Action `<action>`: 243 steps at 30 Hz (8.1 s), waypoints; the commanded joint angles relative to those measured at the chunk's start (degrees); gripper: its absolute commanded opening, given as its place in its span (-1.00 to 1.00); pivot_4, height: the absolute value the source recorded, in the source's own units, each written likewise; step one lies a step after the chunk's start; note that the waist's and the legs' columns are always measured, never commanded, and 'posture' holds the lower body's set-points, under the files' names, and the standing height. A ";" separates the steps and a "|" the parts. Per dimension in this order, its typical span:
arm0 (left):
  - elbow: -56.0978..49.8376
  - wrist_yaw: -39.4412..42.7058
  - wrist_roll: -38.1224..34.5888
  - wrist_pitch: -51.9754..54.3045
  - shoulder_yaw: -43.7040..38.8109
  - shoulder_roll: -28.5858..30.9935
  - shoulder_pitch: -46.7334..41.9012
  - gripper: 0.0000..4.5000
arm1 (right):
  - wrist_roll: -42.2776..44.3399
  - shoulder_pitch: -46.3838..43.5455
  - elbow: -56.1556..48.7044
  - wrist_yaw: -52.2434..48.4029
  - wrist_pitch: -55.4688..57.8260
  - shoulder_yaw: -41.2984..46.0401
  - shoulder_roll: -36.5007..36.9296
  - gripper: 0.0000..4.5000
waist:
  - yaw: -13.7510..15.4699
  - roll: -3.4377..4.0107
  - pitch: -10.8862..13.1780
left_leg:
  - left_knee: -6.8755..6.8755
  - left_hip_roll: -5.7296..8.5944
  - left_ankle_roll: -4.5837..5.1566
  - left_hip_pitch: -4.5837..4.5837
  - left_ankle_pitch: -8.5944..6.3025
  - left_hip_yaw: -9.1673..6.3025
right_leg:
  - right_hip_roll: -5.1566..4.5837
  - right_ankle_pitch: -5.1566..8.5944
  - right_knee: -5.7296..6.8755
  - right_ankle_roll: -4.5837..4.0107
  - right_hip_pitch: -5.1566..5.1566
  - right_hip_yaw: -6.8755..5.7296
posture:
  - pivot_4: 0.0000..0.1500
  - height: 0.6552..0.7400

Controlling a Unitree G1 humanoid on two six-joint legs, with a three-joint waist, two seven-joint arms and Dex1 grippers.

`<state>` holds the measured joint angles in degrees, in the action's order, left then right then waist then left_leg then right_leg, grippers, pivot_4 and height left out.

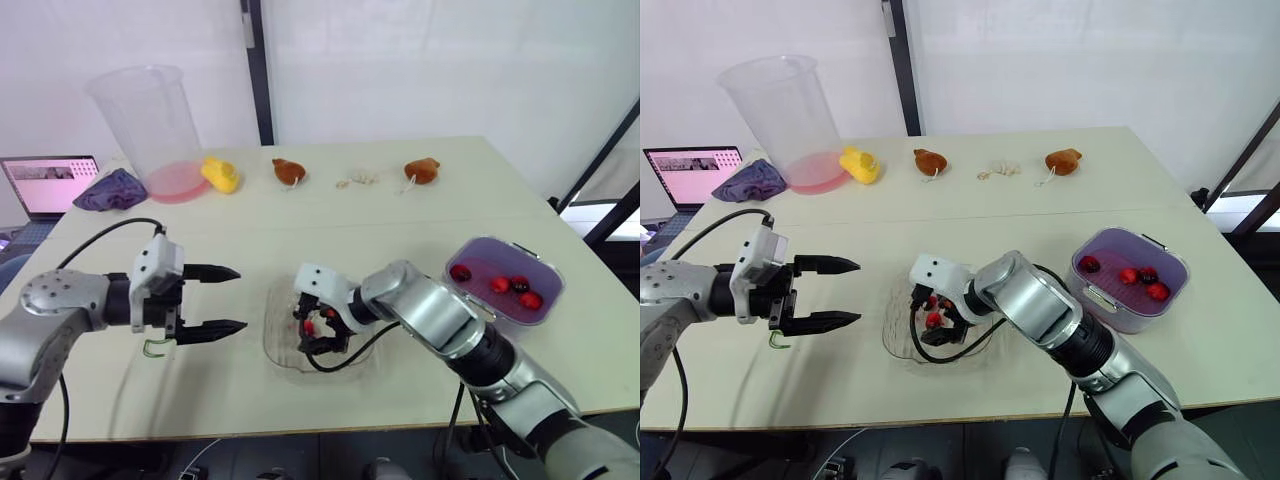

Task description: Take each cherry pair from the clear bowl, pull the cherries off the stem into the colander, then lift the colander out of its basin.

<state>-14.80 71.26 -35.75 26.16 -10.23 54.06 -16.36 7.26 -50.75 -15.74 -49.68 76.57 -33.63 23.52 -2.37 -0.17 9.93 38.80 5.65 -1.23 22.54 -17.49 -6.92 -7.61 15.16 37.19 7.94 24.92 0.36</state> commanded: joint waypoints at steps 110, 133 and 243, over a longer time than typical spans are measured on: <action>15.77 -9.22 -6.20 23.06 8.06 -16.17 -32.18 -1.00 | -7.76 10.86 -10.09 -10.82 -59.98 27.07 15.33 0.99 | 0.47 -0.10 -0.02 | 0.22 0.03 0.03 -0.02 -0.01 0.05 | 0.05 0.00 0.02 0.02 -0.14 0.00 | 1.00 1.00; 14.16 -2.00 -9.43 21.34 8.79 -20.82 -33.25 -1.00 | 29.67 7.29 -11.98 3.12 -8.92 35.69 6.65 0.99 | 1.36 -0.08 -0.03 | 0.27 0.06 0.04 -0.02 -0.02 0.02 | -0.02 -0.01 0.04 0.01 -0.16 0.00 | 1.00 1.00; 3.49 -19.92 -17.85 20.57 5.98 -30.05 -26.37 -1.00 | 37.83 3.51 -5.65 4.19 -16.38 30.45 13.84 -0.53 | 1.65 -0.16 0.00 | 0.31 0.05 0.11 -0.07 -0.05 0.14 | -0.02 -0.02 0.00 0.03 -0.22 0.09 | 1.00 1.00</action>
<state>-9.20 51.47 -52.97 47.15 -3.21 23.53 -41.31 45.12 -45.92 -20.05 -45.35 60.92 -4.04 37.10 -0.72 -0.34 9.93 39.11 5.70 -1.12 22.47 -17.54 -6.78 -7.63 15.14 37.19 7.97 24.70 0.45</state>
